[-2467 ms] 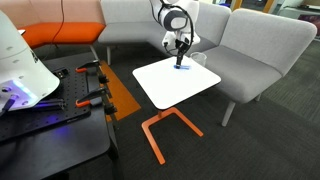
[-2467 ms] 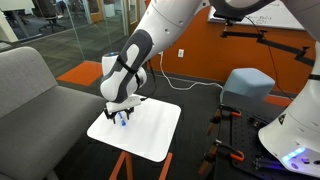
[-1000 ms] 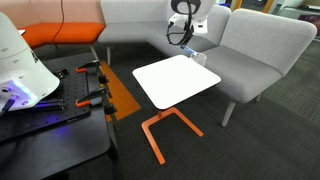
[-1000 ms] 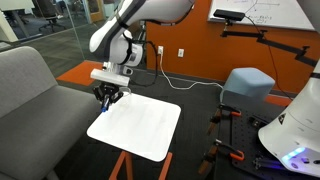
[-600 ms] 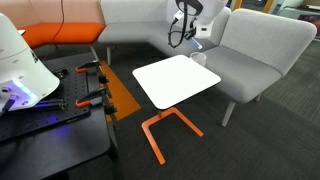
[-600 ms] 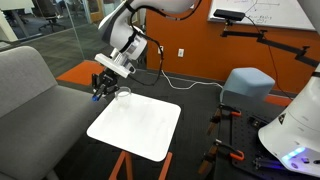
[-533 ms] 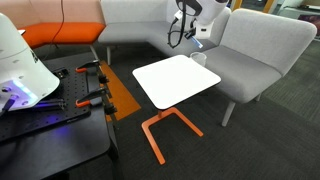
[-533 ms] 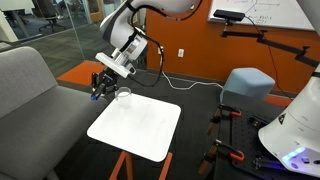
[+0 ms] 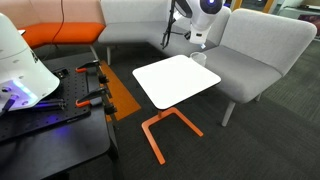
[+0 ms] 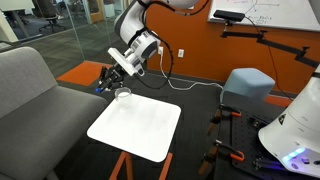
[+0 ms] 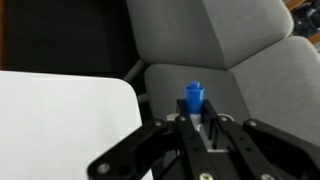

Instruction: Put the marker into the glass.

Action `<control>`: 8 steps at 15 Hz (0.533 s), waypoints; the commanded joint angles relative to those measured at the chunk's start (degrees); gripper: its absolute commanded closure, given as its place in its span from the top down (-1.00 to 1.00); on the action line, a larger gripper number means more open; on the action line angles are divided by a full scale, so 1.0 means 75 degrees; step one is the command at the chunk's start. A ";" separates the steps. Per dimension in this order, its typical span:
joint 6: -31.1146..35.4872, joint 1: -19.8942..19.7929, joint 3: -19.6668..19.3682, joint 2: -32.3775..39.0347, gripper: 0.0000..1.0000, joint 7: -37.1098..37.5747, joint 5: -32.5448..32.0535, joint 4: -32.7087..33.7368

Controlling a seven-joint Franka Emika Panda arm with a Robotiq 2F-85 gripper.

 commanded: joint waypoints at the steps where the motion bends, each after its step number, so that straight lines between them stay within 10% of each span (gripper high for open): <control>1: -0.0165 0.0273 -0.0473 -0.0658 -0.90 -0.0567 0.0997 -0.0812; 8: -0.0346 0.0654 -0.1144 -0.1239 -0.90 -0.1235 0.2295 -0.1857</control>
